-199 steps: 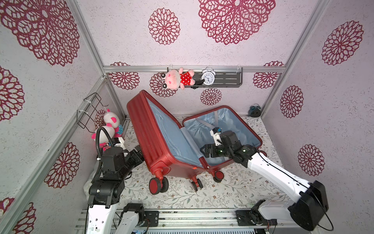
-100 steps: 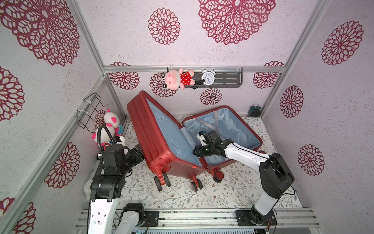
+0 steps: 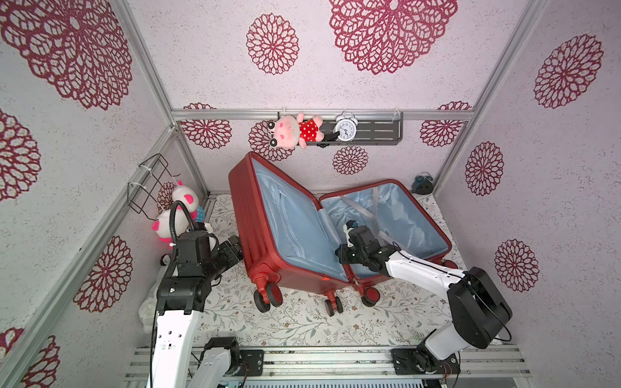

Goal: Open the suitcase zippers
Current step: Adjust the suitcase at the center of the board.

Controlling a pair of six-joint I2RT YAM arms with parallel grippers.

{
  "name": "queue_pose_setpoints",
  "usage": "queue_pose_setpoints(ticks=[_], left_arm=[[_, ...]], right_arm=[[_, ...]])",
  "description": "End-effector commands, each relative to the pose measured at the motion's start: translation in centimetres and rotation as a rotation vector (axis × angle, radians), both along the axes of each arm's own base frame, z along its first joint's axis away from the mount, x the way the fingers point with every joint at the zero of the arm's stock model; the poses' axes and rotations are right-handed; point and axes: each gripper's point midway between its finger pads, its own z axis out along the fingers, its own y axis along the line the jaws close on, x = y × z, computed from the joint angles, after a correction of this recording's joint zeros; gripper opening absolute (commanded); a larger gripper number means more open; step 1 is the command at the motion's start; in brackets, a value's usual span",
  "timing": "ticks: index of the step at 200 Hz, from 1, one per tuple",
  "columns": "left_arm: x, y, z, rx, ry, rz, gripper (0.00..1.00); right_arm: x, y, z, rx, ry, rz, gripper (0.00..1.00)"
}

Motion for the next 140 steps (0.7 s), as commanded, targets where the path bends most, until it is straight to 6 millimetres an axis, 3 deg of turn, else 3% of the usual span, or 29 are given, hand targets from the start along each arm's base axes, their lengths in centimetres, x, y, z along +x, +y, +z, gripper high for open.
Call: queue_pose_setpoints(ticks=[1,27,69,98,140], left_arm=[[1.9,-1.7,3.5,-0.048,-0.148,-0.092,0.85],[3.2,-1.2,3.7,-0.046,-0.145,-0.088,0.85],[5.0,1.7,4.0,-0.059,-0.129,-0.022,0.86],[4.4,4.0,4.5,-0.061,-0.133,0.042,0.86],[2.3,3.7,5.2,-0.030,-0.140,0.035,0.87]], right_arm=[[0.3,-5.1,0.9,-0.020,-0.004,-0.284,0.00],[0.8,-6.3,1.9,0.013,-0.042,-0.355,0.00],[2.5,-5.6,2.7,0.101,-0.060,-0.411,0.00],[3.9,-3.1,2.9,0.170,-0.046,-0.387,0.00],[3.9,1.0,2.2,0.176,-0.033,-0.291,0.00]])
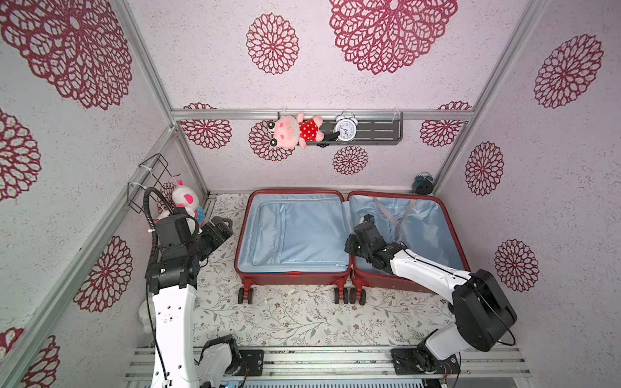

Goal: Open the suitcase zippers
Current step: Adjust the suitcase at the center of the board.

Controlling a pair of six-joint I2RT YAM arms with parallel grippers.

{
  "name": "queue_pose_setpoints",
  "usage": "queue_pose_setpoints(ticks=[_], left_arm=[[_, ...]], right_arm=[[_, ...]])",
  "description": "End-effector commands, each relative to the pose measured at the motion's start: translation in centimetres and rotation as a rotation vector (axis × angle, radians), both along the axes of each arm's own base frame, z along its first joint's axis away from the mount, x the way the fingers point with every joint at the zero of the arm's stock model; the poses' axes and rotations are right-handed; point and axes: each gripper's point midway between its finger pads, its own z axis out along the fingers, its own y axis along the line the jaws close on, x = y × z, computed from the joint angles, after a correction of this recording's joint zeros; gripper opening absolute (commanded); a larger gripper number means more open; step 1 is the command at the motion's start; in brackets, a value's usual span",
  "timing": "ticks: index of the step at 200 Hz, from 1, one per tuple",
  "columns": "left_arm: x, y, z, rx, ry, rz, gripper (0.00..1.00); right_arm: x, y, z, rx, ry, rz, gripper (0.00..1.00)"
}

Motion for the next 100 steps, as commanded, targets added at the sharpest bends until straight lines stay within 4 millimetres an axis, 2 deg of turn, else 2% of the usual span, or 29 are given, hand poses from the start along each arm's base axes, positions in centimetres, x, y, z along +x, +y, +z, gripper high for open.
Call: queue_pose_setpoints(ticks=[1,41,81,100], left_arm=[[-1.4,-0.6,1.3,0.031,-0.034,-0.033,0.87],[-2.8,-1.2,0.2,0.015,-0.039,-0.044,0.89],[-3.3,-1.9,-1.1,-0.018,-0.036,-0.059,0.89],[-3.4,-2.1,-1.7,-0.029,-0.029,-0.067,0.90]], right_arm=[[0.3,3.4,0.3,0.095,-0.009,0.021,0.00],[-0.9,7.4,-1.2,0.088,0.007,0.107,0.00],[-1.4,12.3,-1.4,0.093,0.013,0.210,0.00],[-1.8,13.5,-1.9,0.061,0.018,0.235,0.00]])
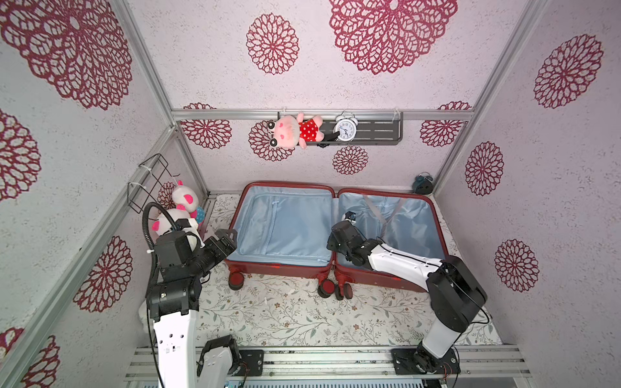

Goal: Open the suitcase zippers
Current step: Adjust the suitcase at the center of the board, then reset both arms

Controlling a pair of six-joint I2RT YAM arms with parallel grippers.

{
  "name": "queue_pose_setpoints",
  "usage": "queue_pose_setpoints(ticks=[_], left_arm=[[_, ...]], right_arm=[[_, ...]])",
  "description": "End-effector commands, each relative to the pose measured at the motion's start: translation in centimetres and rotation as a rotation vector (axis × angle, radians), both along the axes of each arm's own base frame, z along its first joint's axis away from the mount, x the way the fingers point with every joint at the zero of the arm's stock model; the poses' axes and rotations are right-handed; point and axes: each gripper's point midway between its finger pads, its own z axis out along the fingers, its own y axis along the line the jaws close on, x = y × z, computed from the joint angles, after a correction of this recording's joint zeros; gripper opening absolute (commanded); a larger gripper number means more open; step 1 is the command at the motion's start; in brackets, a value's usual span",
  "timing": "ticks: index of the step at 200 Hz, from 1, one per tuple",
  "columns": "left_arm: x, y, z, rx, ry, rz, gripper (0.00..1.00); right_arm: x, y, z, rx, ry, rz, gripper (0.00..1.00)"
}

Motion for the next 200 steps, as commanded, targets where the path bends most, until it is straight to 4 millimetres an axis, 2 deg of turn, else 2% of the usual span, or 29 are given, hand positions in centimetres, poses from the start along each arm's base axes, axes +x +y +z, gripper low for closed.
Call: queue_pose_setpoints(ticks=[1,34,40,56,78,111,130,144,164,180,200], left_arm=[[-0.1,-0.4,-0.3,-0.013,-0.011,-0.022,0.90],[-0.5,-0.7,-1.2,-0.016,-0.006,-0.032,0.90],[-0.5,-0.7,-1.3,-0.013,-0.007,-0.030,0.91],[-0.7,-0.7,-1.5,0.006,-0.010,-0.024,0.93],[-0.9,-0.2,-1.9,0.044,-0.013,0.000,1.00],[-1.4,0.5,-1.8,0.105,-0.039,0.047,0.98],[-2.1,1.4,-1.1,0.130,-0.065,0.107,0.98],[-2.5,1.9,-0.8,0.133,-0.094,0.153,0.98],[-2.5,1.8,-1.1,0.117,-0.143,0.171,0.98],[-1.9,1.7,-2.1,0.094,-0.152,0.176,0.98],[-0.6,1.7,-4.3,0.067,-0.125,0.175,0.98]], right_arm=[[-3.2,6.5,-1.7,0.089,0.075,0.204,0.00],[-3.8,5.4,-1.2,0.014,0.049,0.186,0.00],[-3.9,5.0,-0.9,0.005,0.041,0.183,0.07],[-4.2,4.0,0.2,-0.016,0.014,0.177,0.33],[-4.8,2.5,2.4,-0.029,-0.041,0.174,0.53],[-6.1,-0.2,6.3,-0.038,-0.144,0.178,0.78],[-7.0,-2.4,8.1,-0.060,-0.219,0.169,0.98],[-7.9,-4.0,9.6,-0.045,-0.298,0.167,0.99],[-9.1,-7.2,10.8,-0.064,-0.394,0.129,0.99],[-9.5,-10.4,11.1,-0.121,-0.442,0.075,0.99],[-9.5,-14.1,10.3,-0.176,-0.446,0.028,0.99]])
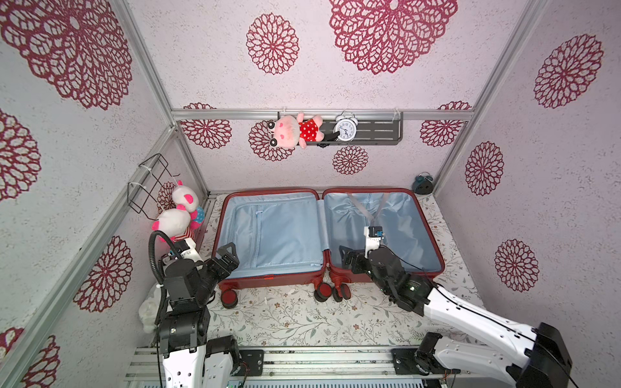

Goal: Open the suitcase zippers
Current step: Reset both arms

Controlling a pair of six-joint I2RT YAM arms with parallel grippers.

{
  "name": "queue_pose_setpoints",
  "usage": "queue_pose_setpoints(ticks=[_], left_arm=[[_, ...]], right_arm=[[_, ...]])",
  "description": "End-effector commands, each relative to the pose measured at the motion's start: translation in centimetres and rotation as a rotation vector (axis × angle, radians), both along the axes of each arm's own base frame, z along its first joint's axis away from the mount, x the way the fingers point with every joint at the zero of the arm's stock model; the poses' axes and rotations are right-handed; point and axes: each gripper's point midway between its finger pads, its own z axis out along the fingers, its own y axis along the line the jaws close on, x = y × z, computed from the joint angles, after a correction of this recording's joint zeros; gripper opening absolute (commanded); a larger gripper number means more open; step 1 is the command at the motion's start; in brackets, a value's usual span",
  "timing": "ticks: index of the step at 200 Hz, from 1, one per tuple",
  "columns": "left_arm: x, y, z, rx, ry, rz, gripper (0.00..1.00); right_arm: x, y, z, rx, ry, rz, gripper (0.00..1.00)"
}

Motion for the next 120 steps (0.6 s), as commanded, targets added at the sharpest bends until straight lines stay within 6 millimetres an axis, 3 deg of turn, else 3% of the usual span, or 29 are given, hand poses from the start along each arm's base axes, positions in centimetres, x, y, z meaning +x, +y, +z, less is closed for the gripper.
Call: queue_pose_setpoints(ticks=[1,29,59,75,96,120], left_arm=[[1.9,0.5,-1.3,-0.027,-0.014,0.030,0.98],[4.2,0.1,-4.1,-0.010,0.034,0.014,0.98],[7.0,-1.8,-5.4,0.211,0.065,-0.018,0.98],[8.4,-1.2,-6.0,0.313,0.077,0.015,0.98],[9.0,2.1,-7.1,0.451,0.147,0.168,0.98],[10.6,1.6,-8.1,0.586,0.113,0.087,0.98]], right_arm=[[0.9,-4.8,0.5,-0.087,-0.079,-0.112,0.99],[1.2,-9.6,-0.5,-0.134,-0.088,-0.193,0.99],[1.8,-13.8,-1.7,-0.205,-0.085,-0.292,0.99],[2.3,-15.7,-2.6,-0.201,-0.081,-0.333,0.99],[2.7,-17.5,-3.7,-0.194,-0.114,-0.352,0.99],[3.2,-20.3,-5.0,-0.198,-0.123,-0.427,0.99]])
